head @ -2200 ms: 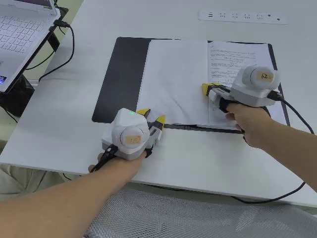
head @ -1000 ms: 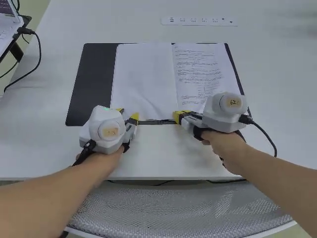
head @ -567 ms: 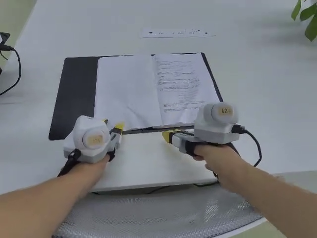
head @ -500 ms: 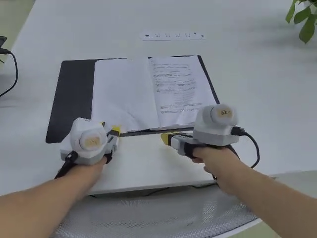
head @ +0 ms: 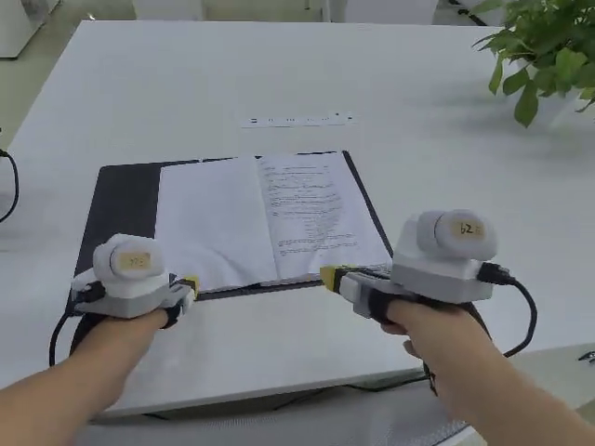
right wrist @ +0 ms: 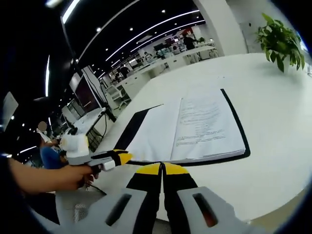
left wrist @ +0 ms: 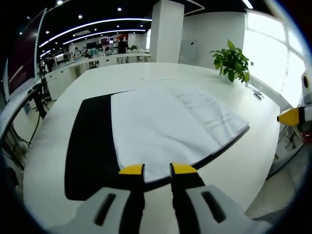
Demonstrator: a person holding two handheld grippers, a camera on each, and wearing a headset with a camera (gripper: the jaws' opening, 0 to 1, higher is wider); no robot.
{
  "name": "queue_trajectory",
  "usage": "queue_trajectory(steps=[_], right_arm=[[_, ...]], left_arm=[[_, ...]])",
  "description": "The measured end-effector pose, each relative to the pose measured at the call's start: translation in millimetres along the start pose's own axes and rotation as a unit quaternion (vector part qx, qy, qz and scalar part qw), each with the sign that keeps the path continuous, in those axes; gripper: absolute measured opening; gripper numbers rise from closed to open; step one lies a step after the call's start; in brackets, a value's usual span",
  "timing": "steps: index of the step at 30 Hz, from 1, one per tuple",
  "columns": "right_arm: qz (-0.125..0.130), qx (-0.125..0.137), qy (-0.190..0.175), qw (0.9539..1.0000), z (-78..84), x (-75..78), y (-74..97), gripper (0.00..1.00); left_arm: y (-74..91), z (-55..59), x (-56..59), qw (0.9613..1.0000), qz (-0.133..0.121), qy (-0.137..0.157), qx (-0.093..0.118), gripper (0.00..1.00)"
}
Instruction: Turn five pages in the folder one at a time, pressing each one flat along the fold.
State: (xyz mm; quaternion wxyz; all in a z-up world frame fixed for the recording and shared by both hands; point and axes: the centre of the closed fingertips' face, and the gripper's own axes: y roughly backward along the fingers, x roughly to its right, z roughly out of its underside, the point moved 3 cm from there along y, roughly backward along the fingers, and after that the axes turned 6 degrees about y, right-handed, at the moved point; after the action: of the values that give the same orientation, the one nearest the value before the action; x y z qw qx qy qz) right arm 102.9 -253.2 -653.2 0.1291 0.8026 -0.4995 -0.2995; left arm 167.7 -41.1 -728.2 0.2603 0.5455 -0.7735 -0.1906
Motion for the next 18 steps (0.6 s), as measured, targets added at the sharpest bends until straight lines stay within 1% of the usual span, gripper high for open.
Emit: queue_trajectory(steps=[2,4,5,6,7,8,9,10,11,13,14,15,16,17,18], right_arm=[[0.005,0.005,-0.001,1.0,-5.4,3.2,8.1,0.0],[0.015,0.019,0.004,0.9997,-13.5,9.1,19.7,0.0],[0.019,0.022,0.01,0.9995,-15.4,12.2,23.2,0.0],[0.023,0.023,0.012,0.9994,-16.8,14.8,26.3,0.0],[0.027,0.023,0.012,0.9993,-18.0,17.6,29.3,0.0],[0.037,0.027,0.021,0.9987,-21.1,23.1,35.6,0.0],[0.041,0.033,0.022,0.9984,-23.5,25.9,38.7,0.0],[0.047,0.04,0.02,0.9979,-26.0,29.2,41.2,0.02],[0.052,0.046,0.023,0.9973,-28.2,34.0,44.3,0.07],[0.06,0.049,0.021,0.9967,-30.3,39.5,48.1,0.22],[0.063,0.054,0.027,0.9962,-31.4,41.3,49.7,0.29],[0.068,0.06,0.035,0.9953,-33.6,45.0,52.0,0.36],[0.072,0.059,0.038,0.9949,-33.6,47.4,53.4,0.42],[0.079,0.059,0.051,0.9938,-34.0,50.8,55.8,0.46],[0.084,0.059,0.055,0.9932,-33.8,53.2,56.8,0.52]], left_arm=[[14.9,-9.0,3.7,0.9999,0.004,0.002,0.01,0.2],[29.4,-17.8,5.4,0.9997,0.004,0.008,0.024,0.22],[35.2,-21.1,5.6,0.9995,0.002,0.016,0.027,0.23],[44.3,-25.9,7.2,0.9989,0.002,0.027,0.038,0.25],[46.9,-26.9,7.6,0.9989,0.002,0.027,0.039,0.28],[54.4,-29.5,8.3,0.9986,0.001,0.032,0.043,0.33],[59.1,-30.8,9.3,0.9984,0.001,0.037,0.044,0.36],[66.0,-32.5,10.0,0.9981,-0.001,0.038,0.048,0.4],[70.4,-33.9,9.8,0.9979,-0.005,0.04,0.05,0.46],[80.1,-36.7,9.2,0.9971,-0.012,0.049,0.057,0.57],[83.1,-37.2,6.7,0.9968,-0.017,0.051,0.059,0.62],[86.7,-38.0,6.2,0.9965,-0.019,0.053,0.061,0.65],[89.6,-38.9,4.5,0.9961,-0.021,0.055,0.067,0.69],[92.2,-39.1,4.4,0.9959,-0.023,0.054,0.068,0.72],[94.2,-38.7,3.9,0.9959,-0.026,0.053,0.068,0.77]])
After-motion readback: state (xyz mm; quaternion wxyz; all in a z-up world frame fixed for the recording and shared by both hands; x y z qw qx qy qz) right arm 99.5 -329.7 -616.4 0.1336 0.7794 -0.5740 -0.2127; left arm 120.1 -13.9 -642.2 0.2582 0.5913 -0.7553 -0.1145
